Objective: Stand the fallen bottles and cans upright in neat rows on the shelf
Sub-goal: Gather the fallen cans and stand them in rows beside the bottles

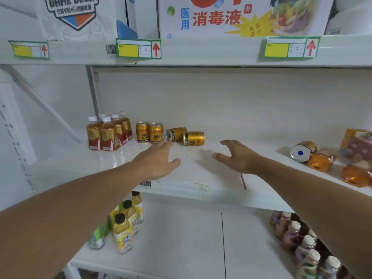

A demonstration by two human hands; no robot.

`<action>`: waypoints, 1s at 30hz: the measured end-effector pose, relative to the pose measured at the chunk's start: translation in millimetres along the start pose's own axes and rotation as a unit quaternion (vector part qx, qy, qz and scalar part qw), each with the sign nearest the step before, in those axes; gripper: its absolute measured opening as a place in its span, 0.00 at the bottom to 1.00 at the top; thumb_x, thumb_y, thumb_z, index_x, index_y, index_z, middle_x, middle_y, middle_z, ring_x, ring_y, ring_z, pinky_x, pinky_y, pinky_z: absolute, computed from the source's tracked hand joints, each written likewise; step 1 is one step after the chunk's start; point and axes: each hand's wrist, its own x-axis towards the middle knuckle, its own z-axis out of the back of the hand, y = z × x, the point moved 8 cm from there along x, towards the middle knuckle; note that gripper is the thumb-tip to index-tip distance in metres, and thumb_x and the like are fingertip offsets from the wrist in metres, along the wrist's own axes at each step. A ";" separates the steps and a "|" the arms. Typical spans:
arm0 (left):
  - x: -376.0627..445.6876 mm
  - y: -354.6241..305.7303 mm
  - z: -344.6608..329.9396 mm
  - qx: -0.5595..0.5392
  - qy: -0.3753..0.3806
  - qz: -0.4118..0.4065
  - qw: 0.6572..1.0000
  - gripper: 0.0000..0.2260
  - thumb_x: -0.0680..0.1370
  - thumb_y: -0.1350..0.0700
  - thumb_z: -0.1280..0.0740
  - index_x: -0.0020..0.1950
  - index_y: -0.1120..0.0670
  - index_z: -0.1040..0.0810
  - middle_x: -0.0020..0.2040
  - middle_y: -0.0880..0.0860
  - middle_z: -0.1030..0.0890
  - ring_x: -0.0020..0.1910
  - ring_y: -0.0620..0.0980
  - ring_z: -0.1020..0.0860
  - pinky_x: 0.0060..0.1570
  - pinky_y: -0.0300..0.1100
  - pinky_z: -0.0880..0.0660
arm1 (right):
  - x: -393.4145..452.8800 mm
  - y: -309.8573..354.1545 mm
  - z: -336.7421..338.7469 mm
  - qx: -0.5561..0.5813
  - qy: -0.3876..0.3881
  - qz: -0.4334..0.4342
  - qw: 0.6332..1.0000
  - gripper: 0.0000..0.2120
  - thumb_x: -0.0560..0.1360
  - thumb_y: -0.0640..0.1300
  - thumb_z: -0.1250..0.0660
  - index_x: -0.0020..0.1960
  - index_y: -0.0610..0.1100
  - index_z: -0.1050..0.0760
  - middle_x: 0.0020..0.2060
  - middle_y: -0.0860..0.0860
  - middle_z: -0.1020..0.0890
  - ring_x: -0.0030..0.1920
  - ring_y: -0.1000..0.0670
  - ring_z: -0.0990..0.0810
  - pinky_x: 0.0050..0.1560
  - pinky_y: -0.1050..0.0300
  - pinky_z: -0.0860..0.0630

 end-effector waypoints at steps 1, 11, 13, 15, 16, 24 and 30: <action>2.8 2.3 -2.1 -0.001 0.002 -0.002 1.000 0.36 0.82 0.35 0.39 0.87 0.46 0.45 0.87 0.49 0.41 0.83 0.52 0.39 0.73 0.56 0.32 | 4.6 2.3 -2.2 0.002 -0.001 0.000 1.000 0.42 0.80 0.70 0.38 0.84 0.46 0.41 0.82 0.45 0.37 0.78 0.43 0.32 0.75 0.49 0.35; 87.0 10.3 -1.2 0.038 -0.018 -0.004 0.999 0.30 0.84 0.44 0.37 0.84 0.51 0.39 0.80 0.52 0.33 0.76 0.55 0.31 0.66 0.54 0.25 | 95.4 0.2 -14.6 0.016 -0.001 0.028 0.999 0.41 0.81 0.68 0.37 0.85 0.48 0.43 0.83 0.48 0.40 0.78 0.43 0.31 0.76 0.44 0.33; 109.1 7.4 1.4 0.043 -0.032 -0.008 0.999 0.30 0.84 0.45 0.36 0.84 0.51 0.38 0.78 0.53 0.30 0.74 0.55 0.30 0.66 0.55 0.25 | 120.3 -3.0 -15.4 0.023 -0.002 0.040 0.999 0.41 0.80 0.67 0.36 0.85 0.48 0.43 0.83 0.47 0.40 0.79 0.43 0.33 0.77 0.42 0.34; 131.8 8.6 1.0 0.056 -0.031 -0.004 0.998 0.30 0.83 0.47 0.35 0.84 0.51 0.37 0.76 0.53 0.28 0.73 0.55 0.29 0.68 0.54 0.26 | 144.7 -6.2 -18.7 0.035 0.013 0.056 0.998 0.41 0.80 0.66 0.35 0.85 0.48 0.44 0.83 0.48 0.40 0.79 0.43 0.34 0.77 0.44 0.35; 143.0 10.1 -0.1 0.069 -0.027 -0.003 0.997 0.30 0.82 0.47 0.34 0.83 0.52 0.35 0.75 0.54 0.27 0.72 0.56 0.28 0.68 0.54 0.27 | 156.6 -8.0 -21.5 0.036 0.024 0.063 0.997 0.42 0.80 0.66 0.34 0.85 0.48 0.44 0.83 0.48 0.41 0.80 0.43 0.35 0.78 0.45 0.35; 239.1 45.2 -23.1 0.203 0.050 0.026 0.977 0.21 0.84 0.50 0.39 0.76 0.54 0.30 0.68 0.58 0.21 0.64 0.59 0.23 0.66 0.54 0.28 | 231.4 -9.7 -42.2 0.008 0.068 0.091 0.993 0.46 0.77 0.64 0.28 0.86 0.51 0.45 0.84 0.50 0.40 0.82 0.46 0.40 0.80 0.50 0.41; 265.4 62.8 -41.5 0.284 0.104 0.011 0.953 0.25 0.85 0.43 0.38 0.77 0.56 0.33 0.63 0.57 0.18 0.64 0.58 0.23 0.77 0.55 0.37 | 246.8 -6.6 -46.6 0.014 0.080 0.084 0.993 0.45 0.75 0.60 0.24 0.85 0.51 0.41 0.80 0.47 0.32 0.79 0.44 0.34 0.74 0.52 0.37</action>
